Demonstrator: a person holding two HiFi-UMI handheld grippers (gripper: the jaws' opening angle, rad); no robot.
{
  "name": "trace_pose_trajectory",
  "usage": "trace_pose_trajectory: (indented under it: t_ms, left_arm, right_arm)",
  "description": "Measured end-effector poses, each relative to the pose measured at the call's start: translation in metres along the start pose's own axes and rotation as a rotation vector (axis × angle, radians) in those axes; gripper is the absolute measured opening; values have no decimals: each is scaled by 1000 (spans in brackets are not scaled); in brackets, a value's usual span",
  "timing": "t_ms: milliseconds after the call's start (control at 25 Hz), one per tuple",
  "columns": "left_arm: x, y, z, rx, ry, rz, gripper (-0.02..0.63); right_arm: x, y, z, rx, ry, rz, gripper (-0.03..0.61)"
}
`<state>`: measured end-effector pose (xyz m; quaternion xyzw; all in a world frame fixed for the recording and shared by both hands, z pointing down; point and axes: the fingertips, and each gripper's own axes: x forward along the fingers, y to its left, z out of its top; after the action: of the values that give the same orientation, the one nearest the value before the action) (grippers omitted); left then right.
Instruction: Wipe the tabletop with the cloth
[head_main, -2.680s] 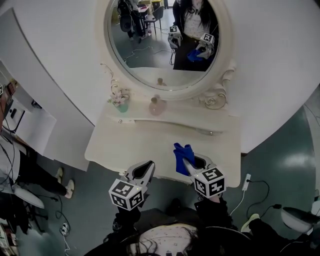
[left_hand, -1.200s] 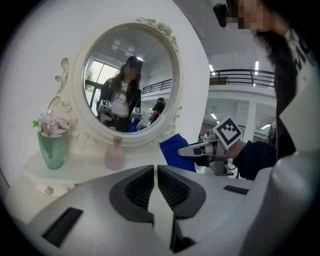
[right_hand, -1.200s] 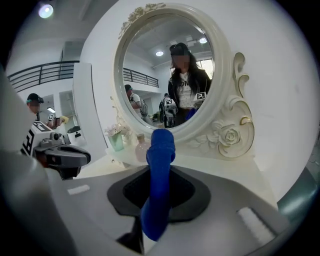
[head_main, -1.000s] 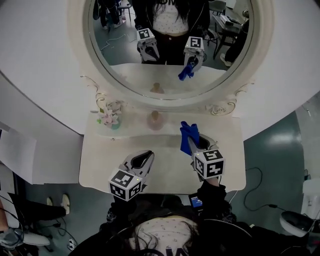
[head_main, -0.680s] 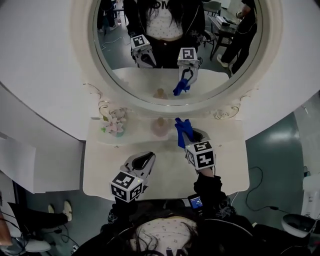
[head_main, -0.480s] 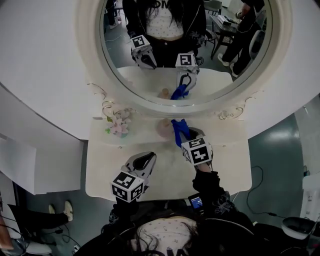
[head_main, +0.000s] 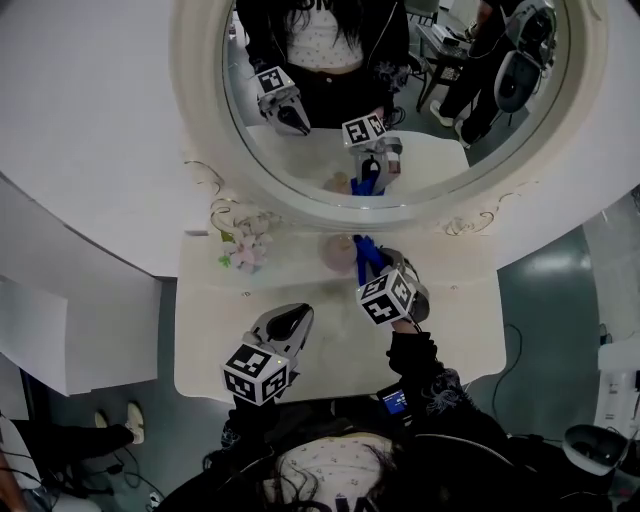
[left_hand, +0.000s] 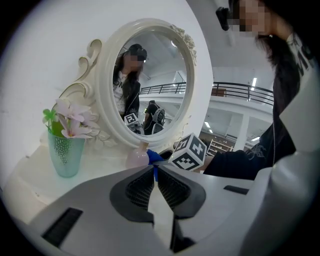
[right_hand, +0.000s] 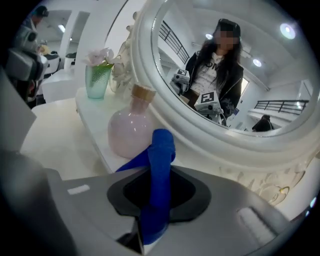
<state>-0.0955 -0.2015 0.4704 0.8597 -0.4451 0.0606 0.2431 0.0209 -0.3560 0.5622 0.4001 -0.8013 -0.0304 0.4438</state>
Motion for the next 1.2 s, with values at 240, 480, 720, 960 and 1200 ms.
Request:
trace_pose_trajectory:
  t_ms: [240, 480, 720, 960, 1200]
  left_arm:
    - [-1, -4, -3, -10, 8, -23, 2]
    - [1, -7, -4, -16, 2, -22, 2]
    - [10, -16, -3, -2, 7, -11, 2]
    - [28, -42, 0, 16, 17, -7, 2]
    - [56, -72, -3, 40, 33, -29, 2]
  right_arm:
    - [4, -12, -2, -210, 27, -92, 77]
    - [3, -34, -19, -225, 54, -146, 77]
    - [3, -63, -48, -262, 101, -163, 75]
    - [-7, -104, -87, -245, 136, -199, 74]
    - [-17, -140, -130, -225, 172, -221, 74]
